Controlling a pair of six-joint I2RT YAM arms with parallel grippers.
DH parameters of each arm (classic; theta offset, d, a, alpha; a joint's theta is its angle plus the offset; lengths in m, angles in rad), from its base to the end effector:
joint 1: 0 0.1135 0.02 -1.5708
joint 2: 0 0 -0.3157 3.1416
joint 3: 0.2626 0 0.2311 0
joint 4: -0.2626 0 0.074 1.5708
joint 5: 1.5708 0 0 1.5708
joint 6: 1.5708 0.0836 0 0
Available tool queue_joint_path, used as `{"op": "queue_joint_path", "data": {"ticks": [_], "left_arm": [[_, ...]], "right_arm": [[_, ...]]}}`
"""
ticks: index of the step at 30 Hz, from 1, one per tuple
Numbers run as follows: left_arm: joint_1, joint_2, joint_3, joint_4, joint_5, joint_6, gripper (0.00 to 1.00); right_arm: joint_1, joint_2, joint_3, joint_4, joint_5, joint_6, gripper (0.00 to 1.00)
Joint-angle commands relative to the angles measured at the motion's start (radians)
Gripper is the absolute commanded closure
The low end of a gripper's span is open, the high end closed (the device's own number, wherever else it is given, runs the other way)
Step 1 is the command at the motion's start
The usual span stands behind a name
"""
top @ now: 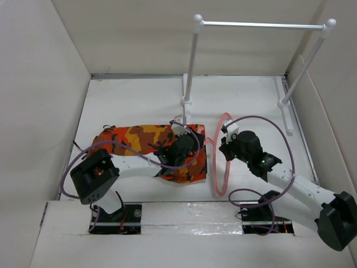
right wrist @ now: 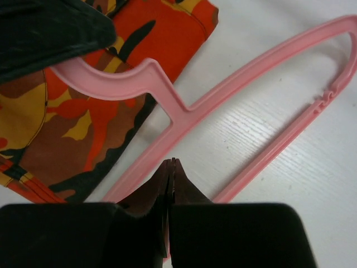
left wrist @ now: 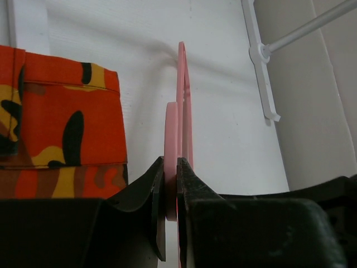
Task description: Place the trousers on the hanger
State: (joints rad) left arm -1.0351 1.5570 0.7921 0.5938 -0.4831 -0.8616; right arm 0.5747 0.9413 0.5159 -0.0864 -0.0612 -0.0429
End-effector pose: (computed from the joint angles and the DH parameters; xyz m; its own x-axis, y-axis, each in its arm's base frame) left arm 0.2192 -0.2932 0.2927 -0.4572 -0.5464 -0.7017 0.2778 0.6618 -0.6963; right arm 0.1646 0.1127 0.2541 -0.3855 -0.3006 -0.8723 -0.6044 0.7966 -0.0075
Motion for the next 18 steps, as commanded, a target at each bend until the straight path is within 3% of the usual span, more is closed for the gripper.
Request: {"op": "queue_joint_path", "data": {"ticks": [1,6,7,11,18], "left_arm": [[0.001,-0.072,-0.068,0.040,-0.052,-0.031,1.00],[0.001,-0.126,-0.158,0.067,-0.080,-0.044,1.00],[0.001,-0.138,-0.169,0.064,-0.086,-0.042,1.00],[0.001,-0.167,-0.214,0.058,-0.104,-0.040,1.00],[-0.008,-0.184,-0.251,0.051,-0.127,-0.039,1.00]], "right_arm": [[-0.012,0.034,-0.019,0.158,-0.012,0.040,1.00],[-0.022,0.109,-0.077,0.307,-0.071,0.097,0.98],[-0.022,0.155,-0.082,0.329,-0.092,0.104,0.90],[0.016,0.258,-0.103,0.428,-0.107,0.159,0.73],[0.085,0.408,-0.108,0.592,-0.141,0.242,0.63]]}}
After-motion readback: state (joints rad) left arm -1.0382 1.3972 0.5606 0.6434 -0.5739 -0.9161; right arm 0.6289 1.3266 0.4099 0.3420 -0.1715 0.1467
